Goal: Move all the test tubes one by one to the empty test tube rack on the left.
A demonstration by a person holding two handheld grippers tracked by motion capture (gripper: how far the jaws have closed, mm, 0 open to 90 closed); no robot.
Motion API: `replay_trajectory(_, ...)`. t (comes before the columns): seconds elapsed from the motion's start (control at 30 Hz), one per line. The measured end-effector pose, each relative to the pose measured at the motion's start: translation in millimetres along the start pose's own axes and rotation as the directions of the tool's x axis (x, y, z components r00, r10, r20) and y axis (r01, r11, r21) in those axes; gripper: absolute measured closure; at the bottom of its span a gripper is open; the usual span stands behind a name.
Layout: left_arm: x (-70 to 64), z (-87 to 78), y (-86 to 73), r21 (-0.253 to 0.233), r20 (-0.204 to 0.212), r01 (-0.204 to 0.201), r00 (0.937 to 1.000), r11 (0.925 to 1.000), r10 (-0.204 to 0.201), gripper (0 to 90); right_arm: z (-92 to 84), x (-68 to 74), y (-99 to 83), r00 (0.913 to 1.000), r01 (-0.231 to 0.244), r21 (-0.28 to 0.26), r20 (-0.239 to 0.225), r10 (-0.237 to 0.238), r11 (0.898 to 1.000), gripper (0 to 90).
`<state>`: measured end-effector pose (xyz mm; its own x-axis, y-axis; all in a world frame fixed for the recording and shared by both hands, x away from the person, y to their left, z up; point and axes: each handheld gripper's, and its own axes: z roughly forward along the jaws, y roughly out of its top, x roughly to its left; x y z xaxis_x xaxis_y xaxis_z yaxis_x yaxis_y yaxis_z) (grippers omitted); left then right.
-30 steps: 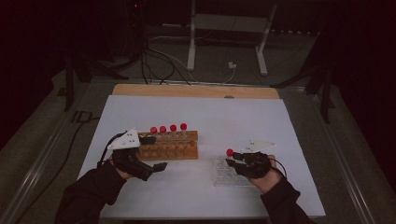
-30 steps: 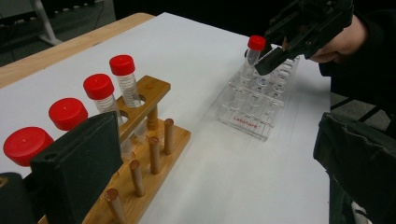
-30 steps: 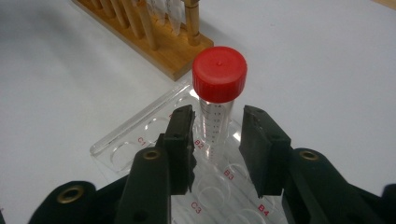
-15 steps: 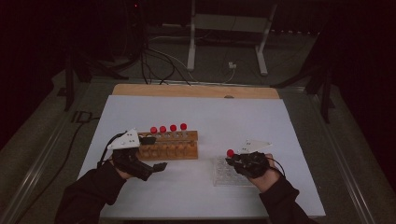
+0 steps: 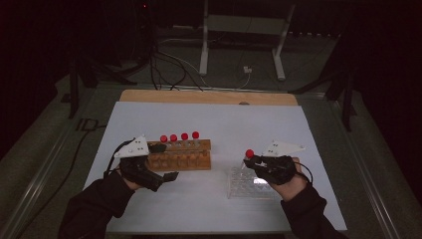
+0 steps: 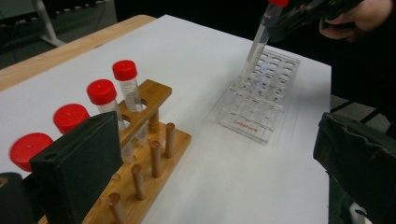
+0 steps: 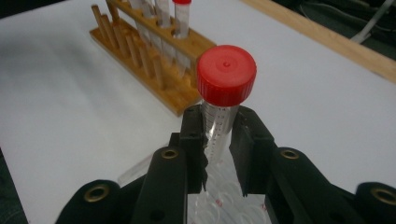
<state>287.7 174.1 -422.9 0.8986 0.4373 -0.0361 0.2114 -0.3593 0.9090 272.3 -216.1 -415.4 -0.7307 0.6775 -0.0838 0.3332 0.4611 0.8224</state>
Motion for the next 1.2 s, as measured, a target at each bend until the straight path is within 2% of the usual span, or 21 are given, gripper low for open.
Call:
replay_trajectory(0.37,-2.9,2.2,9.0,0.004,0.008,-0.019,0.9998,0.9998,0.019,1.8,4.0,10.7,17.4,0.9988,0.026,-0.026,-0.041,-0.027,0.999,75.3)
replay_trajectory(0.87,-12.7,22.0,17.0,0.016,0.066,-0.052,0.9966,0.9985,0.05,4.0,42.1,43.3,23.6,0.9853,0.074,0.015,-0.155,-0.071,0.997,75.3)
replay_trajectory(1.03,-17.1,32.0,17.6,0.018,0.081,-0.06,0.995,0.998,0.058,7.4,53.1,53.1,22.2,0.9795,0.089,0.029,-0.184,-0.083,0.996,75.3)
replay_trajectory(1.2,-20.9,40.7,18.1,0.023,0.095,-0.078,0.9926,0.9967,0.076,16.6,60.2,60.2,20.3,0.9748,0.102,0.047,-0.204,-0.091,0.994,75.3)
